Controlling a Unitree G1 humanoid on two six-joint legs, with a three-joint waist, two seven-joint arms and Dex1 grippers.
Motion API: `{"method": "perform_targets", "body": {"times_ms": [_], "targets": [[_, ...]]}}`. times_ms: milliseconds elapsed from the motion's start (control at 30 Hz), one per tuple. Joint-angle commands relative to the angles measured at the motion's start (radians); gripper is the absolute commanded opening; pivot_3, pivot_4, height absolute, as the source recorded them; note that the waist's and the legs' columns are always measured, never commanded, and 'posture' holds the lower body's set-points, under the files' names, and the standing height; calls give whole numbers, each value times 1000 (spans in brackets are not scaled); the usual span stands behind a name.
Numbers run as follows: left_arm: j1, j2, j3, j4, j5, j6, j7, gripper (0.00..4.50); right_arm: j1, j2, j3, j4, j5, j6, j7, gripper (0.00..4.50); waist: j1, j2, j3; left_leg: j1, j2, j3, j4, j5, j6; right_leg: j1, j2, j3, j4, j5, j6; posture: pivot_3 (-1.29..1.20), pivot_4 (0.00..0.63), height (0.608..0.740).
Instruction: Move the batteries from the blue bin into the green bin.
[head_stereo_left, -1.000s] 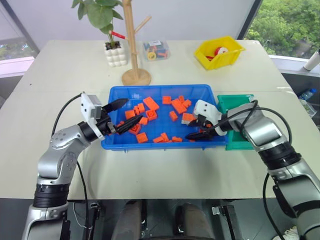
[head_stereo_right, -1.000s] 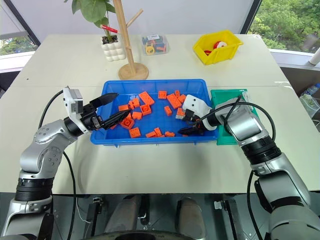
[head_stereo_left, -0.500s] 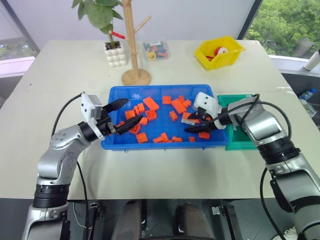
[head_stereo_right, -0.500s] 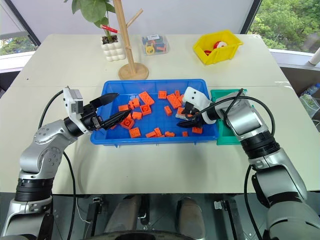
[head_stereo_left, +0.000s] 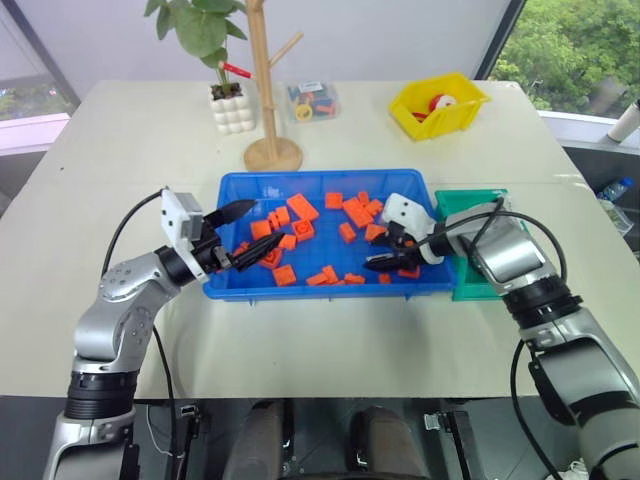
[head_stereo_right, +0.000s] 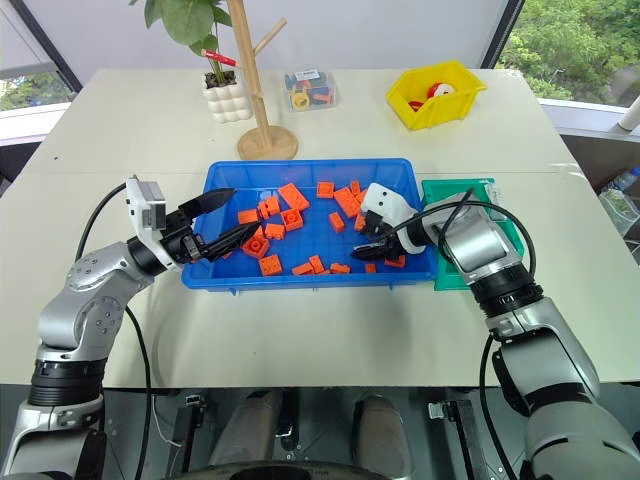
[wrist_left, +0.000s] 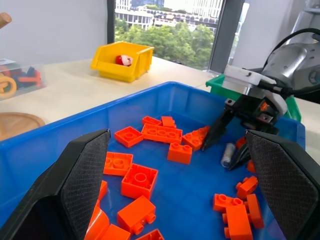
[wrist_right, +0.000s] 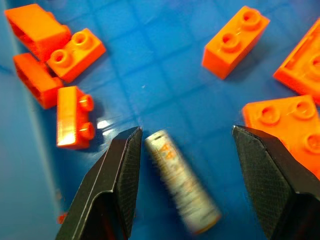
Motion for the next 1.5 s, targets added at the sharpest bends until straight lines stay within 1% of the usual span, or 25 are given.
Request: {"method": "perform_targets", "body": {"times_ms": [33, 200, 367, 467, 500, 533, 567, 600, 633, 800, 933, 1067, 1167, 1300, 1433, 1500], "targets": [[0, 7, 22, -46, -17, -4, 4, 4500, -12, 0, 6, 12, -17, -10, 13, 2916, 0, 0, 0, 0, 0, 0, 0, 0, 0, 0, 0, 0, 0, 0, 0, 0, 150, 739], [8, 7, 26, -53, -20, -3, 9, 4500, -25, -52, 30, 28, -55, -72, 78, 2916, 1, 0, 0, 0, 0, 0, 0, 0, 0, 0, 0, 0, 0, 0, 0, 0, 150, 739], [9, 4, 24, -51, -19, -5, 11, 4500, -40, -79, 54, 39, -90, -119, 126, 2916, 2, 0, 0, 0, 0, 0, 0, 0, 0, 0, 0, 0, 0, 0, 0, 0, 150, 739], [4, 2, 22, -47, -17, -8, 10, 4500, -39, -70, 53, 48, -94, -127, 131, 2210, 3, 0, 0, 0, 0, 0, 0, 0, 0, 0, 0, 0, 0, 0, 0, 0, 150, 739], [4, 1, 22, -47, -17, -9, 10, 4500, -37, -67, 53, 47, -92, -126, 136, 1732, 3, 0, 0, 0, 0, 0, 0, 0, 0, 0, 0, 0, 0, 0, 0, 0, 150, 739], [3, 2, 22, -48, -18, -9, 9, 4500, -33, -66, 54, 42, -92, -126, 144, 1363, 3, 0, 0, 0, 0, 0, 0, 0, 0, 0, 0, 0, 0, 0, 0, 0, 150, 739], [3, 4, 24, -48, -19, -8, 8, 4500, -30, -66, 54, 38, -91, -124, 148, 758, 3, 0, 0, 0, 0, 0, 0, 0, 0, 0, 0, 0, 0, 0, 0, 0, 150, 739], [2, 6, 25, -49, -20, -7, 7, 4500, -28, -65, 54, 35, -92, -123, 151, 288, 3, 0, 0, 0, 0, 0, 0, 0, 0, 0, 0, 0, 0, 0, 0, 0, 150, 739], [2, 8, 27, -49, -21, -6, 5, 4500, -27, -64, 54, 33, -92, -122, 152, 40, 3, 0, 0, 0, 0, 0, 0, 0, 0, 0, 0, 0, 0, 0, 0, 0, 150, 739], [5, 38, 31, -53, -33, 6, -23, 4500, -32, -58, 51, 31, -95, -123, 155, 43, 2, 0, 0, 0, 0, 0, 0, 0, 0, 0, 0, 0, 0, 0, 0, 0, 150, 739], [-3, 76, 23, -49, -55, 27, -72, 4500, -78, -23, 2, 49, -92, -124, 77, 43, -1, 0, 0, 0, 0, 0, 0, 0, 0, 0, 0, 0, 0, 0, 0, 0, 150, 739], [-107, 95, -10, 11, -68, 42, -154, 4500, -223, -33, -105, 34, -41, -56, 39, 43, 1, 2, 2, -1, 0, 0, 0, 0, 0, -1, 0, 0, 0, 0, 0, 0, 150, 739], [-196, 87, -44, 82, -62, 43, -230, 4500, -272, -92, -149, 10, -30, -21, 45, 43, 7, 2, 2, -2, 0, 0, 1, 0, 0, -2, 0, 0, 0, 0, 0, 0, 150, 739], [-291, 75, -90, 166, -47, 40, -321, 4500, -261, -173, -187, -43, -25, 20, 50, 43, 13, 1, 1, -2, -1, 0, -1, 0, 0, -2, 0, -1, -1, 0, 0, 0, 150, 739], [-415, 50, -159, 295, -4, 5, -439, 4500, -152, -294, -252, -170, -6, 108, 45, 43, 24, 1, 1, -3, -1, 1, 1, 0, 0, -3, 0, -1, -1, 0, 0, 0, 150, 739], [-462, 33, -181, 359, 19, -18, -484, 4500, -92, -329, -289, -232, 15, 161, 32, 43, 22, 1, 1, -4, -1, 2, 1, 0, 1, -3, 0, -1, -1, 0, 0, 0, 150, 739]]}}
